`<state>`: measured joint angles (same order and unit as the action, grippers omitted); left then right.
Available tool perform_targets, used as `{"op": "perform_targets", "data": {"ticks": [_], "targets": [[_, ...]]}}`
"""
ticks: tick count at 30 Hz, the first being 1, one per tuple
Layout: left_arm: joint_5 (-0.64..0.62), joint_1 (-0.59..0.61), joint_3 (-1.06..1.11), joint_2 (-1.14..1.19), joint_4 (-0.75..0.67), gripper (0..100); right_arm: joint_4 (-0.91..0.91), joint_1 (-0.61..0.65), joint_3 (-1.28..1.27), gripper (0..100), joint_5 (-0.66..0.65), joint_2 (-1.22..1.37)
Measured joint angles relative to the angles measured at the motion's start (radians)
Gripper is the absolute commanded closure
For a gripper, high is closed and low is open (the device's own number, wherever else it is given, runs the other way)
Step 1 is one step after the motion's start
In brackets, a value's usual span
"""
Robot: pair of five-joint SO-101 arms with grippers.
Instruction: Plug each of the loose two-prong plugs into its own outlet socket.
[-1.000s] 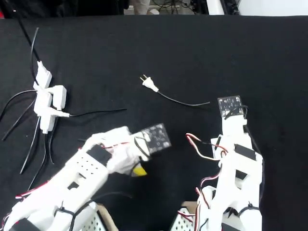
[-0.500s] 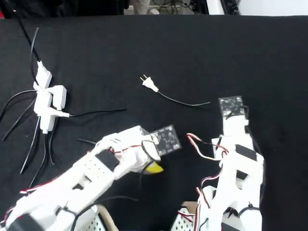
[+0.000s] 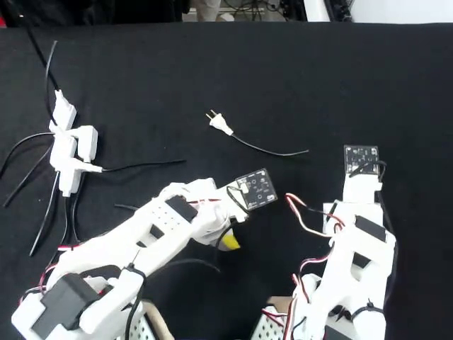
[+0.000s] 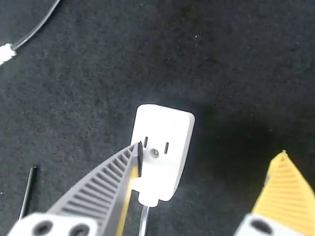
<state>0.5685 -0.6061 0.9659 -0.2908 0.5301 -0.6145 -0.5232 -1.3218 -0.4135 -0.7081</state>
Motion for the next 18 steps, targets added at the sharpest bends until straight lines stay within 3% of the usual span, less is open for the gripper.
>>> {"op": "perform_targets", "data": {"ticks": [4, 8, 18], "targets": [[0.031, 0.005, -0.018, 0.025, 0.012, 61, 0.003, 0.0, 0.0, 98.5, 0.0, 0.0], [0.095, 0.006, -0.097, 0.072, 0.13, 61, 0.003, -0.005, 0.0, 98.5, 0.002, 0.0], [0.101, 0.061, -0.443, 0.381, 0.413, 61, 0.003, -0.104, 0.037, 98.5, 0.106, 0.0]]}}
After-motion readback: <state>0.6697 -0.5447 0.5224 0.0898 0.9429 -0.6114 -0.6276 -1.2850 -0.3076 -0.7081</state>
